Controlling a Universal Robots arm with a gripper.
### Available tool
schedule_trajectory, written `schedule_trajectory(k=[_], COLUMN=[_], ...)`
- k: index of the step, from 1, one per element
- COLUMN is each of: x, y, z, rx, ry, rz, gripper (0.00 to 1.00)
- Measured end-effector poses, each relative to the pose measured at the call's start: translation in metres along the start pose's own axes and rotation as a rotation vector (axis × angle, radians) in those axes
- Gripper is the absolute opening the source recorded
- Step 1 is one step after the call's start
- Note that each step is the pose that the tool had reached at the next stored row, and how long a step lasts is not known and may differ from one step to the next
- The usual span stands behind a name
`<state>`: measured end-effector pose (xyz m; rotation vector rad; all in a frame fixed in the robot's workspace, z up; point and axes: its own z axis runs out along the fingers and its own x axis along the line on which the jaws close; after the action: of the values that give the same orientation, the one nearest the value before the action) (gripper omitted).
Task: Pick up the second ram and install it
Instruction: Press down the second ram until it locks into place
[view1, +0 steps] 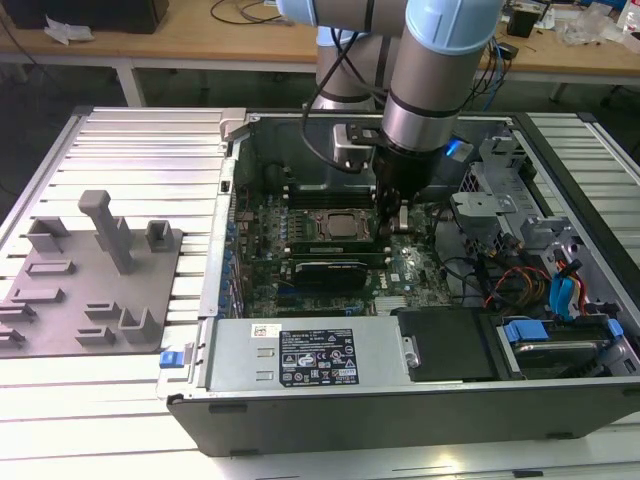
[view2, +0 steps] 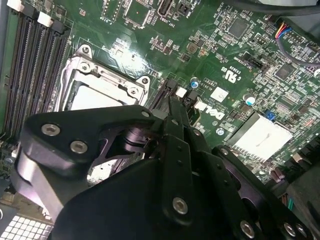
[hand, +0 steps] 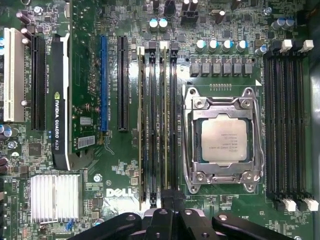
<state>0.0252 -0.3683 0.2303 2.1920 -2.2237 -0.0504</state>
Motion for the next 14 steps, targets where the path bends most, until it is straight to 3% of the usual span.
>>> schedule_trajectory(k=[4,6,7,8,11,14], x=[0.0000,-0.0004,-0.0002,-0.0003,-0.0003,-0.0002], y=[0.0000,0.0000,0.0006,0.0008,0.0031,0.0277], z=[0.0016,-0.0017,-0.0144,-0.0223,-0.0228,-0.0212], rx=[0.0001,0.0006,0.0002,0.0001,0.0002,0.0024], ry=[-0.0004,-0.0030,-0.0009,-0.0004,-0.0006,-0.0006], rz=[0.000,0.000,0.000,0.000,0.000,0.000], gripper=[0.08,0.08,0.08,0.08,0.08,0.08])
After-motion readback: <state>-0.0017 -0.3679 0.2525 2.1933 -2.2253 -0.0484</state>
